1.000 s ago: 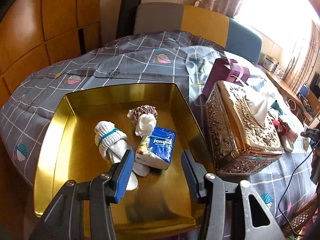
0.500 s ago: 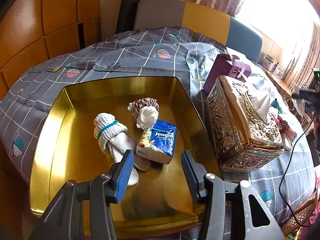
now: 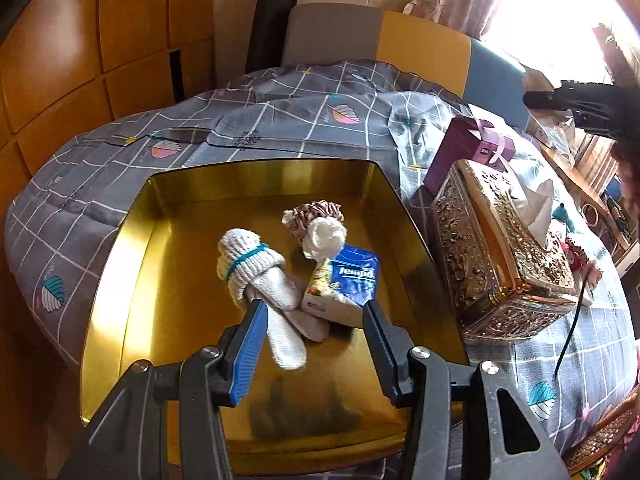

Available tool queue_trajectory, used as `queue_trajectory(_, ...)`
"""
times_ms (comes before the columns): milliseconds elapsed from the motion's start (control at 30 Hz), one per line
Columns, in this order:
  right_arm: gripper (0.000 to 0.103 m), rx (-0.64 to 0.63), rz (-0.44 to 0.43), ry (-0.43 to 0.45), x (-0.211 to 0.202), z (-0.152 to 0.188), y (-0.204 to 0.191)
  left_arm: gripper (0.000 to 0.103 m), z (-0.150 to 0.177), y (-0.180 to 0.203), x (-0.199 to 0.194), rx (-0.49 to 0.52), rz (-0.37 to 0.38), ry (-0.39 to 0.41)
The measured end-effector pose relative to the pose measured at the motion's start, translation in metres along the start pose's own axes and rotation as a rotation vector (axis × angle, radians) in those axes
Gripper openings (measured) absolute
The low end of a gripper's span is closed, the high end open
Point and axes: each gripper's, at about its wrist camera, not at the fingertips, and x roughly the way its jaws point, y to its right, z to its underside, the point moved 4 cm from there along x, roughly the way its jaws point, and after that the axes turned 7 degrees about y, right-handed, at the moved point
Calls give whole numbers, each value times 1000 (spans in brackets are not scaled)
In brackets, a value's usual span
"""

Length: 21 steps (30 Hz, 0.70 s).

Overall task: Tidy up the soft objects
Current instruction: 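Carry the white paper package into the gold tray and open the right gripper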

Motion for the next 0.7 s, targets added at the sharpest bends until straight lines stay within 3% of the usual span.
queue_trajectory(133, 46, -126, -169, -24, -15, 23, -65, 50, 0, -8, 0, -17, -10, 3)
queue_trajectory(333, 46, -254, -338, -110, -32, 81, -135, 50, 3, -25, 2, -60, -40, -7)
queue_trajectory(500, 46, -334, -413, -194, -32, 128, -180, 50, 2, -52, -3, -130, -98, 11)
queue_trajectory(700, 46, -395, -408, -254, -3, 165, -215, 50, -1, -78, -10, -177, -144, 37)
